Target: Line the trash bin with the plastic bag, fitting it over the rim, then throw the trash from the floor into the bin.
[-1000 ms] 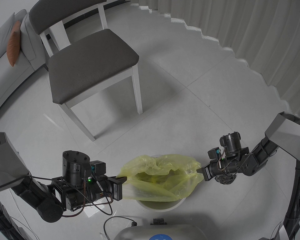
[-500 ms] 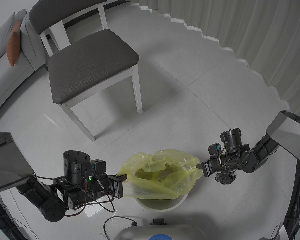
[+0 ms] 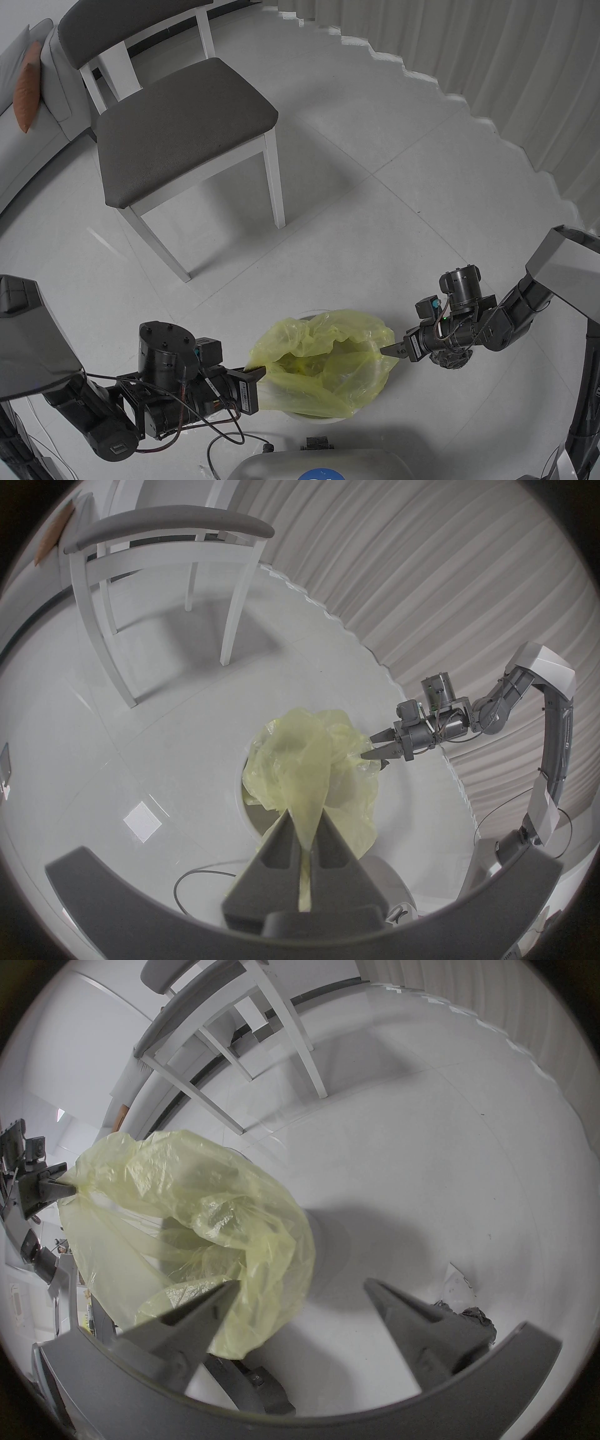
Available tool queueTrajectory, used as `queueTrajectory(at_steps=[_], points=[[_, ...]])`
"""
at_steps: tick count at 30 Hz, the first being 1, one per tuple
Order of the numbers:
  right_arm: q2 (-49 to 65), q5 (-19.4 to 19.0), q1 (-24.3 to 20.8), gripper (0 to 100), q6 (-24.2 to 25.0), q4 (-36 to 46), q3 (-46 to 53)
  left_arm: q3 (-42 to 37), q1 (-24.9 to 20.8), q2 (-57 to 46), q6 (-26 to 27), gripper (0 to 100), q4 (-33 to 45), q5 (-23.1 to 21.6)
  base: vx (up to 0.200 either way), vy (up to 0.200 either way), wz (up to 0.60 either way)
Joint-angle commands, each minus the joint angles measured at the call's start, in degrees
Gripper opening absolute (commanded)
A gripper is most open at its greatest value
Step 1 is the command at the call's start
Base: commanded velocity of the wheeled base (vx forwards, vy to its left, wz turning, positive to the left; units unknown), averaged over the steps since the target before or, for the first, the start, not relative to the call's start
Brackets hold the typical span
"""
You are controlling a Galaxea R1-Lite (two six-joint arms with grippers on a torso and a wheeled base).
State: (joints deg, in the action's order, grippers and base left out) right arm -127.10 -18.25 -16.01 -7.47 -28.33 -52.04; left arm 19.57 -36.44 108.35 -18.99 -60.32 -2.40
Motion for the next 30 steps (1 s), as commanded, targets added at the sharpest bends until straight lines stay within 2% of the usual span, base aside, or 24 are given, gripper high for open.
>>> queueTrajectory(at_steps=[1, 8, 14, 25, 26, 30], points=[[3.8, -1.9, 2.1, 100, 0.0, -0.8, 2.6, 0.5, 0.1, -0.2, -0.8, 0, 0.0, 0.3, 0.000, 0.000, 0.00], [7.9, -2.4, 2.7, 100, -0.1, -3.0, 7.0, 5.0, 0.6, 3.3, -3.0, 0, 0.0, 1.8, 0.000, 0.000, 0.00], [9.1, -2.4, 2.7, 100, -0.2, -6.1, 9.7, 8.6, 3.4, 6.9, -2.9, 0, -0.1, 1.7, 0.000, 0.000, 0.00], [9.2, -2.4, 2.9, 100, -0.2, -6.4, 10.1, 8.1, 4.7, 10.0, -2.4, 0, -2.3, 1.4, 0.000, 0.000, 0.00], [9.2, -2.4, 2.9, 100, -0.2, -6.4, 10.1, 7.9, 4.7, 10.0, -2.3, 100, -2.4, 1.4, 0.000, 0.000, 0.00], [9.9, -2.4, 2.9, 100, -0.1, -6.3, 10.2, 7.8, 5.1, 9.9, -2.3, 100, -2.5, 1.4, 0.000, 0.000, 0.00]])
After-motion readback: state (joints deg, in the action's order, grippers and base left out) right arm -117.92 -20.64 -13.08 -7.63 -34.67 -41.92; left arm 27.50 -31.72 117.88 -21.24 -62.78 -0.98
